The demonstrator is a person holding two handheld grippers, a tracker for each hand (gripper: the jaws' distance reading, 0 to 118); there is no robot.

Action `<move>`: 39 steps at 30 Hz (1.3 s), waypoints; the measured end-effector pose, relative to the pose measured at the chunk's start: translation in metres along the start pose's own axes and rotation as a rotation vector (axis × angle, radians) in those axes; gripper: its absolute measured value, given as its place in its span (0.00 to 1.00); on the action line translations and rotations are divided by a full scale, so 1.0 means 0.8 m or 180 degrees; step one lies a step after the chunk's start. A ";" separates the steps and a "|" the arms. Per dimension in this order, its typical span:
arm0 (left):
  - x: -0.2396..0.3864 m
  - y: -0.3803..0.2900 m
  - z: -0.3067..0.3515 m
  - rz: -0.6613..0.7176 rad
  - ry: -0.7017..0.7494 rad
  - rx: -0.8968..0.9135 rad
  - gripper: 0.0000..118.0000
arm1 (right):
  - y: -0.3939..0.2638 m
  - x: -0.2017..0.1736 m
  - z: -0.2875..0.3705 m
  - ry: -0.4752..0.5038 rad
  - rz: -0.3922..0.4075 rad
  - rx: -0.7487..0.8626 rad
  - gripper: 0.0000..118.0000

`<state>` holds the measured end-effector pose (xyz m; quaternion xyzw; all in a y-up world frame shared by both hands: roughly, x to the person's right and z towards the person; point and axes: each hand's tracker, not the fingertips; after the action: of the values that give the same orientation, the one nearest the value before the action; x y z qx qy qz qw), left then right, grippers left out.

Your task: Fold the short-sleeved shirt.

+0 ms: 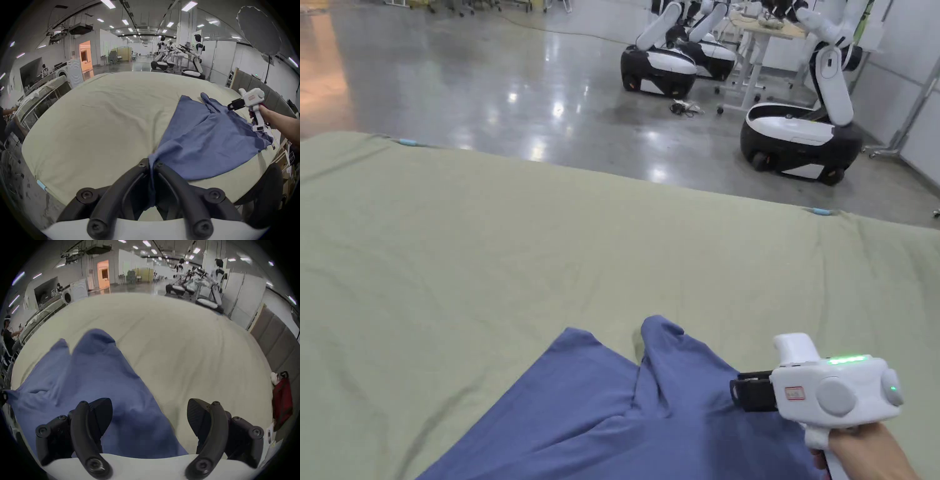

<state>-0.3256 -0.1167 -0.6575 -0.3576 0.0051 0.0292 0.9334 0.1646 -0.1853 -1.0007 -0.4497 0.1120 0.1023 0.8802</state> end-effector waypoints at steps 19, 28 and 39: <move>-0.014 0.064 -0.012 -0.0274 -0.0271 0.0221 0.01 | -0.001 -0.053 0.191 0.0031 -0.0203 0.0846 0.09; -0.004 0.248 0.020 -0.0266 -0.0344 0.0986 0.01 | 0.069 0.018 0.424 -0.0200 -0.0221 0.1782 0.09; 0.037 0.496 0.055 -0.0330 -0.0160 0.1653 0.01 | 0.182 0.120 0.585 -0.0270 -0.0646 0.2756 0.09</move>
<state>-0.3192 0.2088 -0.8903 -0.1051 -0.0290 -0.0121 0.9940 0.2644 0.2872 -0.8728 -0.0438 0.0636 -0.0225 0.9968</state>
